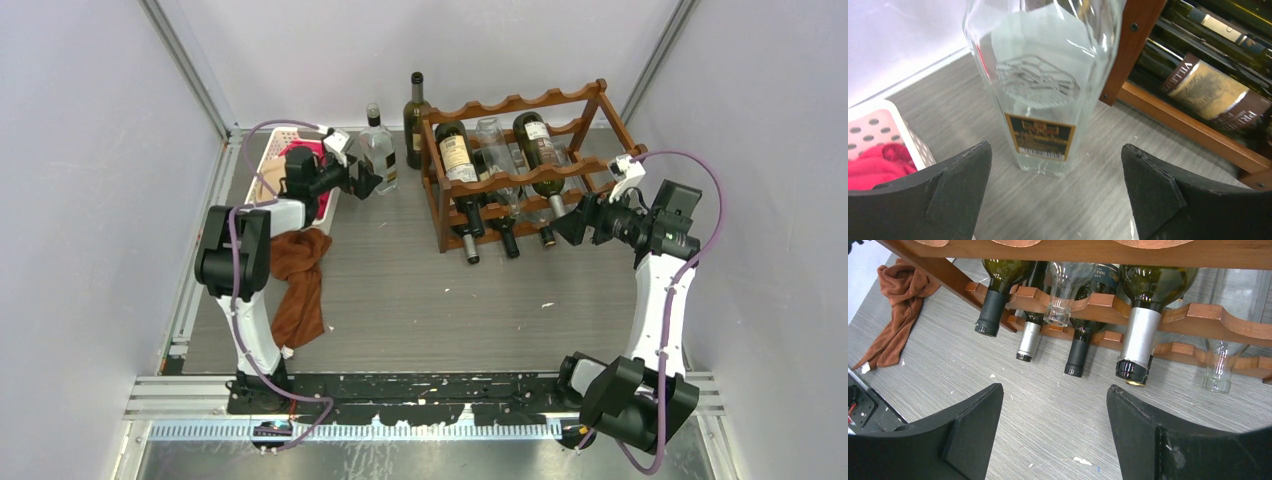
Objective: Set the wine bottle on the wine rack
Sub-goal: Pick up the wine bottle from the center of the board.
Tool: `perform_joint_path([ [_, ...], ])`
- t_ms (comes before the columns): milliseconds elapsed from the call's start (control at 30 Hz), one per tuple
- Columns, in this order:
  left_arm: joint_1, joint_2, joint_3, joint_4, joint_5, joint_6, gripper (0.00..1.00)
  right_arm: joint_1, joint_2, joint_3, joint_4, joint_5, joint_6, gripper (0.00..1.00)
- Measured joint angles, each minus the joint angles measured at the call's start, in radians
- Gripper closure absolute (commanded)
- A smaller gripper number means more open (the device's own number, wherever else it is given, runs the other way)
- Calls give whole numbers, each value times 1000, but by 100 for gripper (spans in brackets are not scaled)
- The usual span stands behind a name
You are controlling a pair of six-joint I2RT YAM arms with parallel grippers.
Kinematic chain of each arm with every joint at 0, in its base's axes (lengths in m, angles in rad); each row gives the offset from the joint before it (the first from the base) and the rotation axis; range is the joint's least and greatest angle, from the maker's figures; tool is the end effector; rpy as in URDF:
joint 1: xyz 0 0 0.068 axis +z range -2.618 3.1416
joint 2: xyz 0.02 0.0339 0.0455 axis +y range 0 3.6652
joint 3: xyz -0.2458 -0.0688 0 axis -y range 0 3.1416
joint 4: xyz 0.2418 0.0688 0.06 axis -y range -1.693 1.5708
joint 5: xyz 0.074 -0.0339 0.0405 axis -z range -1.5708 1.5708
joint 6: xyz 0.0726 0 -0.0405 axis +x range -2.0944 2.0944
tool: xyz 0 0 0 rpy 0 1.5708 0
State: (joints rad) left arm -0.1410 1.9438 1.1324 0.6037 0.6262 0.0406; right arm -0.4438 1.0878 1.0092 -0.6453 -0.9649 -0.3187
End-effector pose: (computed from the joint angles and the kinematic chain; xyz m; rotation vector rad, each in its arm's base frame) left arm 0.4391 -0.1053 0.1810 0.6066 1.6742 -0.6270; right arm 0.2406 -0.0483 0.2956 -0.3388 1.9823 0.6232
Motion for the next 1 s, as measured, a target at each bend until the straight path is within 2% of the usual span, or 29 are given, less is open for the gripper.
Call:
perform_joint_path([
  [267,-23,129,110,108,14,-7,0,11,19,-5,0,15,-17,19],
  [400,-34,182,155,172,15,-23,8,11,26,-7,-1,23,-21,19],
  [533,-43,228,187,219,21,-53,28,11,32,-7,-3,32,-26,19],
  [567,-43,234,190,225,22,-61,41,11,33,-7,-5,34,-27,19],
  [633,-44,241,191,247,27,-71,78,11,35,-7,-8,38,-29,19],
  [667,-44,242,190,253,32,-81,90,12,36,-7,-8,39,-31,19],
  [700,-44,243,188,262,35,-90,98,13,37,-7,-9,40,-33,19],
  [833,-42,230,143,315,40,-134,100,15,38,-7,-18,41,-43,19],
  [1000,-41,71,-28,260,41,-230,100,17,38,-7,-37,46,-65,19],
])
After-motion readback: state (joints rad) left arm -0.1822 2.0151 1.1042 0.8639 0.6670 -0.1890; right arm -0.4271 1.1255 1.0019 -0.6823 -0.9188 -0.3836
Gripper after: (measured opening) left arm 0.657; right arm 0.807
